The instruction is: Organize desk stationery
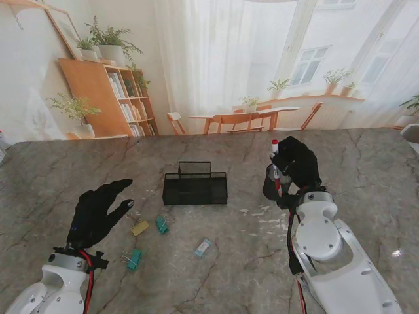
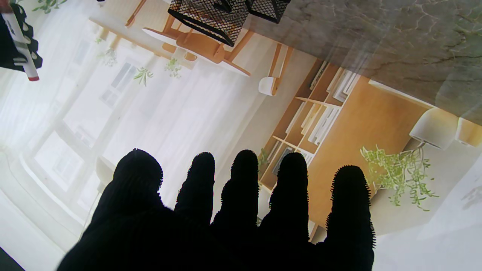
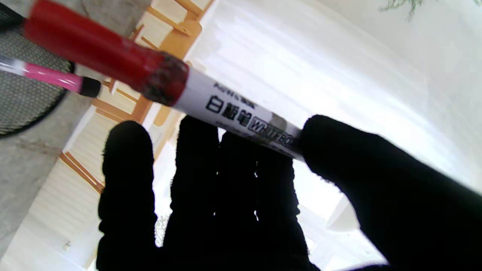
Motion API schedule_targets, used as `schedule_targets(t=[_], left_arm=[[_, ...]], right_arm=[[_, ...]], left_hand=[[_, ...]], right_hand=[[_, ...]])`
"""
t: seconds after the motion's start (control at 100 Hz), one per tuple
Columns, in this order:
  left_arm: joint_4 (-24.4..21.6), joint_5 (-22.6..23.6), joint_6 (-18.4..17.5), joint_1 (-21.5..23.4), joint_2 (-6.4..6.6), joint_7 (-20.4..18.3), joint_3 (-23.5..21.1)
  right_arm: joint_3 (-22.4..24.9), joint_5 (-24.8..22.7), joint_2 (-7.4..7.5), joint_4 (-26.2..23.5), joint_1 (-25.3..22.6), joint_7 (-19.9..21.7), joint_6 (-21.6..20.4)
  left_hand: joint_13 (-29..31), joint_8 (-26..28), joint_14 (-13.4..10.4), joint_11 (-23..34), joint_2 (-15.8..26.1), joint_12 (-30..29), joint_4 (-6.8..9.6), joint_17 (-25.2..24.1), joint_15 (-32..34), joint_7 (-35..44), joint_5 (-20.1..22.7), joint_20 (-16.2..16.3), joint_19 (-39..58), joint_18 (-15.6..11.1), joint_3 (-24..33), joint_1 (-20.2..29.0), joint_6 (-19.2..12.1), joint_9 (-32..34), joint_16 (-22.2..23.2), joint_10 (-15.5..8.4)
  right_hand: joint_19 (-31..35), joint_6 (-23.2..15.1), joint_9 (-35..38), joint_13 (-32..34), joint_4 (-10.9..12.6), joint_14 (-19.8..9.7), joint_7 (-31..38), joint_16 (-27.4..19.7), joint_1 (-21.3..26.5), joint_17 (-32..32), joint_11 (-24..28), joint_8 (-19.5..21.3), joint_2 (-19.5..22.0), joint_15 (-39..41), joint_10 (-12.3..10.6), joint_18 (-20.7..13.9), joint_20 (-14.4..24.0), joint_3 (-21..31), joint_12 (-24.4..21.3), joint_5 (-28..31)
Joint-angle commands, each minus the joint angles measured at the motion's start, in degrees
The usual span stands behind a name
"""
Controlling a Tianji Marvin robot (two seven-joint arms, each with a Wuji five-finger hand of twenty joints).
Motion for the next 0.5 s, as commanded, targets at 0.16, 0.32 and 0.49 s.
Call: schedule_targets(t=[0.16,0.32,0.49], left_arm=[[0.22,-0.11,-0.07,-0.03,-0.09,-0.32,0.20],[0.39,-0.12,0.06,-0.29,-0.02,-0.72,0.31],[0.58,-0.11,0.18,-0.55,0.04,-1.05,0.43]], right_arm=[[-0.49,1.48,-1.93,3.88,6.56,-2.99,2.55],[-0.98,1.80,-2.81,9.08,10.92,-5.42,4.20],[-1.89,2.68,-3.80,15.31,15.12,-7.58,5.75]], left_hand=[[0.71,0.63,-0.19,0.20,2.88,1.16,-5.09,-0.23,1.30,0.60,0.25,1.35,0.72,0.71,-0.19,0.73,0.51,0.39,0.41,0.46],[0.72,0.63,-0.18,0.22,2.89,1.18,-5.10,-0.21,1.29,0.59,0.25,1.34,0.72,0.72,-0.24,0.67,0.48,0.45,0.41,0.48],[0.79,0.63,-0.23,0.21,2.88,1.18,-5.10,-0.20,1.33,0.58,0.22,1.34,0.73,0.69,-0.24,0.65,0.45,0.43,0.43,0.38]], right_hand=[[0.30,-7.43,1.01,-0.22,5.76,-0.28,4.88,1.34,7.75,-0.15,-0.27,5.24,2.87,-0.10,-0.09,0.87,1.80,9.95,1.63,4.87],[-0.10,-7.17,0.72,-0.49,5.55,-0.22,4.81,1.80,7.97,-0.62,-0.41,5.36,2.82,-0.09,0.15,1.12,2.15,9.82,2.13,4.98],[-0.37,-7.35,0.81,-0.79,5.43,0.06,4.72,2.16,8.29,-0.85,-0.59,5.41,2.56,-0.14,0.28,1.03,2.48,9.90,2.60,5.13]])
